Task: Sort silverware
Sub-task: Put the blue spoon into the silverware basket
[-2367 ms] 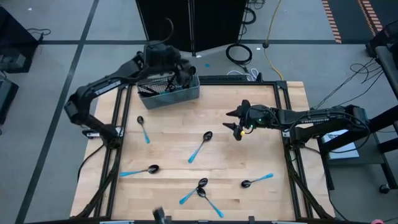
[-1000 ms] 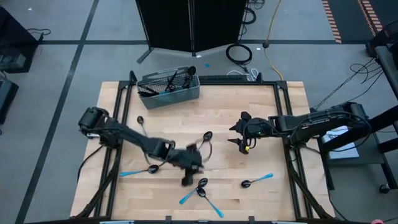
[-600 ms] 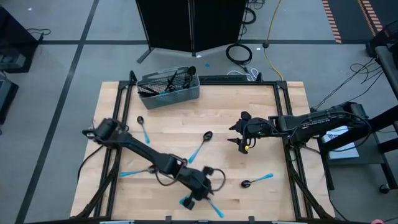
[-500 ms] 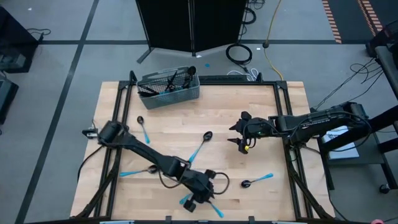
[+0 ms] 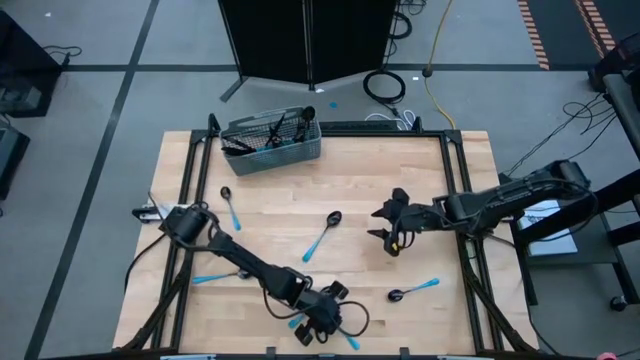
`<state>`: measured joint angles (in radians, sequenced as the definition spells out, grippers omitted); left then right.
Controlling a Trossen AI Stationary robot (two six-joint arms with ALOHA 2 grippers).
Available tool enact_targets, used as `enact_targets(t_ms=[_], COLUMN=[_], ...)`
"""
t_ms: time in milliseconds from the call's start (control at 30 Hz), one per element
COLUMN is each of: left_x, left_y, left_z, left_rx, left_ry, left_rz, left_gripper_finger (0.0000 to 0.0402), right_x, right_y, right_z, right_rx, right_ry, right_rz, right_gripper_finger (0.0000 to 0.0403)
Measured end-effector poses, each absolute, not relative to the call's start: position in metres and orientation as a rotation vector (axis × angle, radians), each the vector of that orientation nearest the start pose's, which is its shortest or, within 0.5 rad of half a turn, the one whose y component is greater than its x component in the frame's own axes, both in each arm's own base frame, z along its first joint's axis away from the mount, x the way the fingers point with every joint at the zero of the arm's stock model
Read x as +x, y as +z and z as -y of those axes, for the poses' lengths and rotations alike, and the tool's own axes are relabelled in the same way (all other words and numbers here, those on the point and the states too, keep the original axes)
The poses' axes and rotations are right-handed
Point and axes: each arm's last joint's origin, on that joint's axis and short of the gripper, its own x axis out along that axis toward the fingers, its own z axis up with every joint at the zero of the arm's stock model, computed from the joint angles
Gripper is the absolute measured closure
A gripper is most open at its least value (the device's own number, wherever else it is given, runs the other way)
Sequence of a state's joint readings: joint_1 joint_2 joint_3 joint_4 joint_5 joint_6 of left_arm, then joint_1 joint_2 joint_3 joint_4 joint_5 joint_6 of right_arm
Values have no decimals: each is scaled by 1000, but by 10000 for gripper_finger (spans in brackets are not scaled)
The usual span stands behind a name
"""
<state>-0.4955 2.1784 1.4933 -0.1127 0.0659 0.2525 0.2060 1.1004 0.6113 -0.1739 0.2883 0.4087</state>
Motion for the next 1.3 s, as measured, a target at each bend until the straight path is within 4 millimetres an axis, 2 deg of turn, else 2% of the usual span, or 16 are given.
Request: enact_targets(t_ms=[167, 600, 700, 867, 1000, 1167, 1300], left_x=[410, 405, 405, 406, 408, 413, 414], left_y=[128, 122, 122, 121, 122, 130, 158], left_z=[222, 219, 217, 214, 213, 215, 214], left_rx=[433, 433, 427, 408, 403, 406, 462], left_ry=[-623, -654, -658, -684, -679, -670, -667], left_rz=[-753, -849, -851, -855, -838, -803, -764], left_gripper_finger=[304, 307, 326, 388, 394, 399, 400], right_x=[215, 215, 215, 215, 215, 215, 215], right_y=[218, 218, 218, 218, 218, 218, 218], right_z=[-44, -46, -46, -46, -46, -46, -46], right_rx=[228, 216, 215, 215, 214, 214, 210], right_ry=[-223, -216, -216, -216, -217, -217, -227], right_rz=[-601, -602, -602, -602, -603, -604, -600], right_gripper_finger=[154, 154, 154, 154, 154, 154, 154])
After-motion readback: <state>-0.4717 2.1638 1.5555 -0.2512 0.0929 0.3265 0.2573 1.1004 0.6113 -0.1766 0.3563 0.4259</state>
